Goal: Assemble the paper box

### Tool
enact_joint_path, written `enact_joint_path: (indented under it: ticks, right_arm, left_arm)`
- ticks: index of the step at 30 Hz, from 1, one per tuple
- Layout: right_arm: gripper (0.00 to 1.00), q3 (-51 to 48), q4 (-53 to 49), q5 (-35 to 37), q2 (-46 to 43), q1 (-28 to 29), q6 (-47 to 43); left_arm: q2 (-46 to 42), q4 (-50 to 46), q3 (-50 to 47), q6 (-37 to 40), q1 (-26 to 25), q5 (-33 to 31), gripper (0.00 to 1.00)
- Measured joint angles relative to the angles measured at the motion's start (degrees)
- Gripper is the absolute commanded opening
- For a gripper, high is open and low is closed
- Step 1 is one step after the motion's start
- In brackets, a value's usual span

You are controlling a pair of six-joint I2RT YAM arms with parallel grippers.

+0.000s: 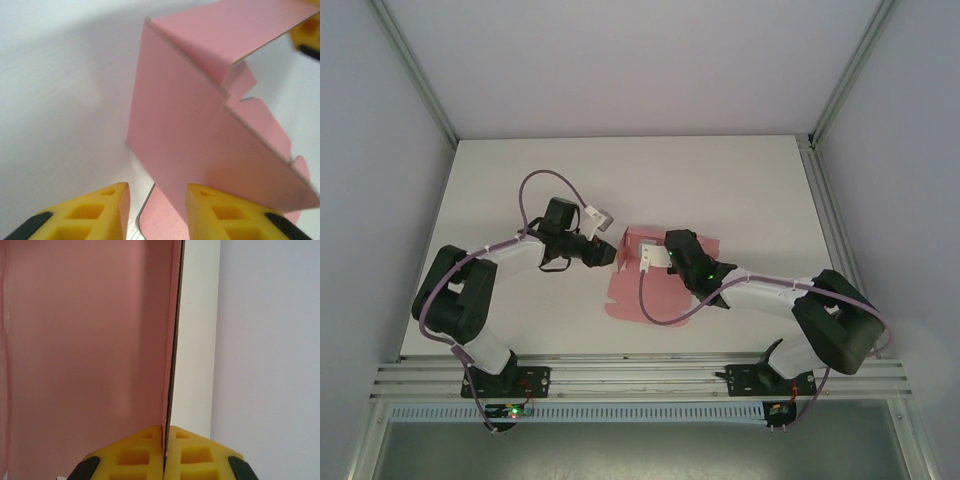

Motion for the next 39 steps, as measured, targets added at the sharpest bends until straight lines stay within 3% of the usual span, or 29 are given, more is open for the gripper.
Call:
enact_joint_path:
  ticks: [4, 9, 14, 19, 22, 26, 30, 39]
  right_arm:
    - [0.00, 0.00, -0.44, 0.35, 0.00, -0.02, 0.00]
    - [0.00, -0.02, -0.76, 0.46, 0.00, -0.09, -0.02]
    - [0.00, 0.00, -0.92, 0.09, -0.39, -0.17, -0.02]
    - [0.00, 0.00, -1.27, -0.09, -0.87, -0.98, 0.00]
    - [0.00, 0.00, -1.29, -0.07, -0.87, -1.20, 0.00]
    - [0.00, 0.00, -1.40, -0.07, -0.87, -1.20, 0.07]
    - [0.00, 0.00, -1.42, 0.37, -0.87, -1.18, 0.52]
    - [0.00, 0.00, -2.34, 1.38, -1.79, -1.25, 0.90]
  left_arm:
    - [0.15, 5.03, -0.09, -2.49, 0.33, 7.67, 0.40]
    - [0.90, 6.67, -0.63, -3.74, 0.31, 11.30, 0.35]
    - [-0.15, 5.73, -1.18, -3.54, -0.72, 10.05, 0.39]
    - [-5.25, 5.42, -5.42, -4.26, -1.62, 7.41, 0.51]
    - [-6.36, 5.51, -6.51, -5.38, -2.27, 6.01, 0.51]
    - [-3.17, 4.28, -3.34, -7.26, -2.43, 2.93, 0.41]
    - [-0.07, 3.50, 0.74, -10.08, -3.50, -2.56, 0.19]
    - [-4.04, -0.76, 0.79, -16.24, -10.95, -22.84, 0.11]
